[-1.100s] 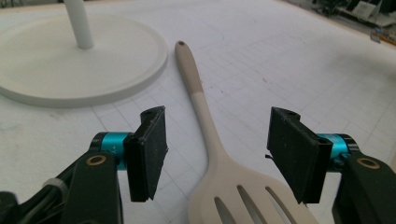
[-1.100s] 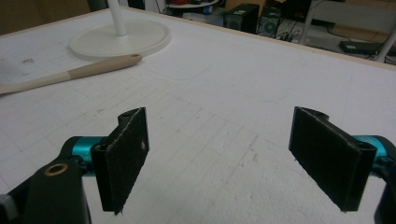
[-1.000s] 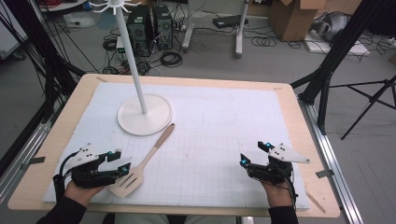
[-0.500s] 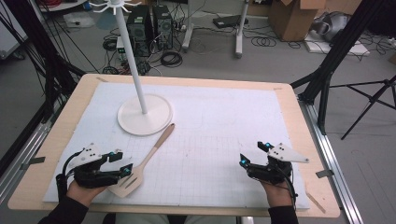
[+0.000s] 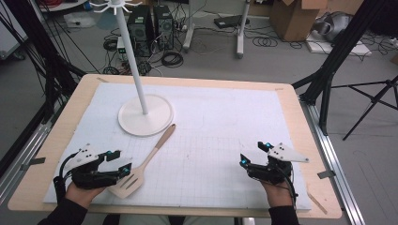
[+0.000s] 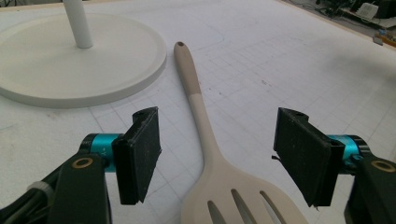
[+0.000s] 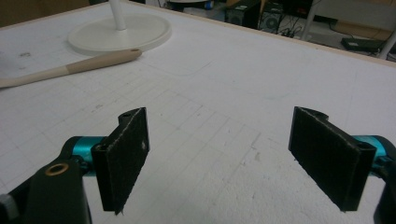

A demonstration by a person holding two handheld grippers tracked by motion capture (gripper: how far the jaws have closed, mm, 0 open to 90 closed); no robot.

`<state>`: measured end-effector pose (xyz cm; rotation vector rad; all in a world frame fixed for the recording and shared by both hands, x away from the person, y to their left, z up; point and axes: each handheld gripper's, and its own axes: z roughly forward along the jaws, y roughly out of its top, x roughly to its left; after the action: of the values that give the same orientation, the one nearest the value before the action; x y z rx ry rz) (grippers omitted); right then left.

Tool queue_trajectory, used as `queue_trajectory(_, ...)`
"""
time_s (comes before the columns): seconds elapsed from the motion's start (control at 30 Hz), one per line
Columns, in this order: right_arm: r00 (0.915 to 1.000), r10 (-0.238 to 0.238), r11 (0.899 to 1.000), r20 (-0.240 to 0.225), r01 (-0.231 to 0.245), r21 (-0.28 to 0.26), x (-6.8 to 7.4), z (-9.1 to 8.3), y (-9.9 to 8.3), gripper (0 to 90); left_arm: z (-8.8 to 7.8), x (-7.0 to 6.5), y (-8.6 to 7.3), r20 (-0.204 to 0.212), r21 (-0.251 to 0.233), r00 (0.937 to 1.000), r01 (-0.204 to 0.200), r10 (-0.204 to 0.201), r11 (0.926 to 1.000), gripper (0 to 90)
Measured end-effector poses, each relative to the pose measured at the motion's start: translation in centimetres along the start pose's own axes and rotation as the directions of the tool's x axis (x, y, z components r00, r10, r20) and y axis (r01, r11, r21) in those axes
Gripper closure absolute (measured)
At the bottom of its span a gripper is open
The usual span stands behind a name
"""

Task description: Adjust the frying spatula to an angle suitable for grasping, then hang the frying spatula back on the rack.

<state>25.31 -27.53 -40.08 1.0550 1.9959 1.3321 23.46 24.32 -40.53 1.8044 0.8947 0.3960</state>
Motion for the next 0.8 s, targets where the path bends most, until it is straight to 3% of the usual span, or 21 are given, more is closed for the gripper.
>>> queue_trajectory(0.2, 0.9998, 0.018, 1.0, 0.007, -0.018, -0.013, -0.1, -0.3, 0.0, 19.1, 1.2, -0.4, 1.2, 0.011, 0.025, 0.9998, -0.019, 0.018, 0.9995, 31.8)
queue_trajectory(0.3, 0.9998, 0.018, 1.0, 0.012, -0.018, -0.013, -0.2, -0.4, -0.1, 19.1, 2.2, -0.3, 2.1, 0.012, 0.077, 0.999, -0.044, 0.043, 0.9961, 32.2)
queue_trajectory(0.53, 0.9998, 0.013, 1.0, 0.014, -0.013, -0.004, -0.2, -0.3, -0.1, 19.1, 4.2, 0.5, 3.7, 0.017, 0.171, 0.9989, -0.045, 0.043, 0.9843, 32.1)
queue_trajectory(0.63, 0.9999, 0.011, 1.0, 0.013, -0.011, -0.004, -0.3, -0.3, -0.1, 19.1, 5.4, 0.6, 4.1, 0.022, 0.216, 0.9976, -0.069, 0.065, 0.974, 32.1)
queue_trajectory(0.73, 1.0, 0.003, 1.0, 0.009, -0.003, -0.001, -0.2, -0.2, -0.1, 19.1, 6.8, 0.5, 4.4, 0.021, 0.258, 0.998, -0.063, 0.059, 0.9641, 32.4)
queue_trajectory(0.8, 1.0, 0.005, 1.0, 0.008, -0.005, 0.003, -0.1, -0.2, -0.1, 19.1, 7.7, 0.5, 4.5, 0.022, 0.298, 0.9972, -0.074, 0.071, 0.9518, 32.7)
